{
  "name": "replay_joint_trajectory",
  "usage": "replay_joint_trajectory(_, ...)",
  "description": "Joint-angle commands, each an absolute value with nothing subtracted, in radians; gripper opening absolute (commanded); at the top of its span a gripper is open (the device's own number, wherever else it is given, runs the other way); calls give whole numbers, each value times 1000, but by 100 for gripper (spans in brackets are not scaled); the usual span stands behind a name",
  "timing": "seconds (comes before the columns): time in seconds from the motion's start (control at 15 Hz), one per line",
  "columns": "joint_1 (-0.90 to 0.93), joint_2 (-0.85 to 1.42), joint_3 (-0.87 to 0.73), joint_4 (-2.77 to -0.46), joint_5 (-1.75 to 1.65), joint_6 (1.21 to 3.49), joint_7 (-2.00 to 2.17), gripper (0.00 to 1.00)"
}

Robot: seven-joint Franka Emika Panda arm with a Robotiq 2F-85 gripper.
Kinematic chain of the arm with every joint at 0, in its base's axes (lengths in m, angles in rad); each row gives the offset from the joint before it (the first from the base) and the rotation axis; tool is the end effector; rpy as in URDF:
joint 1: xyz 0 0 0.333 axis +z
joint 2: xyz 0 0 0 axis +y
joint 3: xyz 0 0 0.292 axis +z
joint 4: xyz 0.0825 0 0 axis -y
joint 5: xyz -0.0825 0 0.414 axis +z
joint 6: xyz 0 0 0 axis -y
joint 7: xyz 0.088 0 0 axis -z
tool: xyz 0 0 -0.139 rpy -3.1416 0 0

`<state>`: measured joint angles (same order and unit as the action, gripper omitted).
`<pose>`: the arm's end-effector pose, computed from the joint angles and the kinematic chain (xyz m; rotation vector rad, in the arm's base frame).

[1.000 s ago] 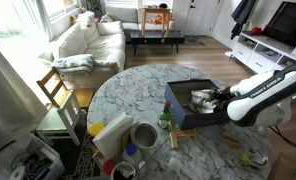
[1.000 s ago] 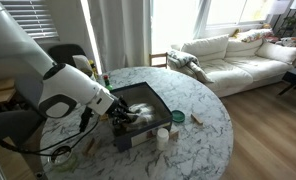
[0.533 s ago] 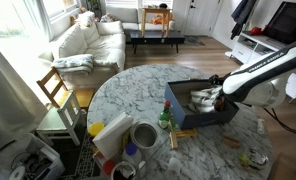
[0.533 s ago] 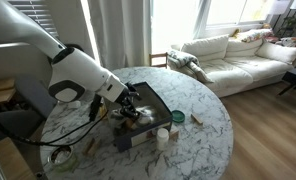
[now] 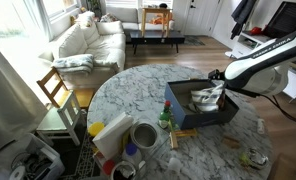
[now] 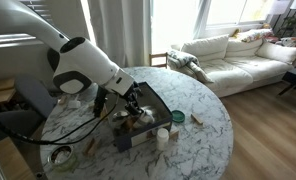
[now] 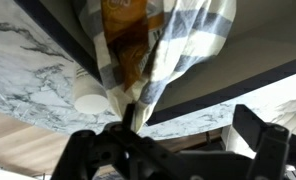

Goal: Wrap the Cheetos packet in the striped cloth then put them in the box

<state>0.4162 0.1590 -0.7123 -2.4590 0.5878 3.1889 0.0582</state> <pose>0.5052 -0.2157 0.2404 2.6744 -1.3105 0.9441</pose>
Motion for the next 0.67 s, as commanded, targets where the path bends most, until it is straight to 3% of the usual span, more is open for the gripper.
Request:
replay_joint_trajectory(0.0,583,152,-904,-2410,475,3076,140,100)
replay_joint_trajectory(0.33,830,172,-1205,-2308,147,2721,460,100)
replay_joint_trajectory(0.6,991,101,-1350,-2226,-106,2384,660,100)
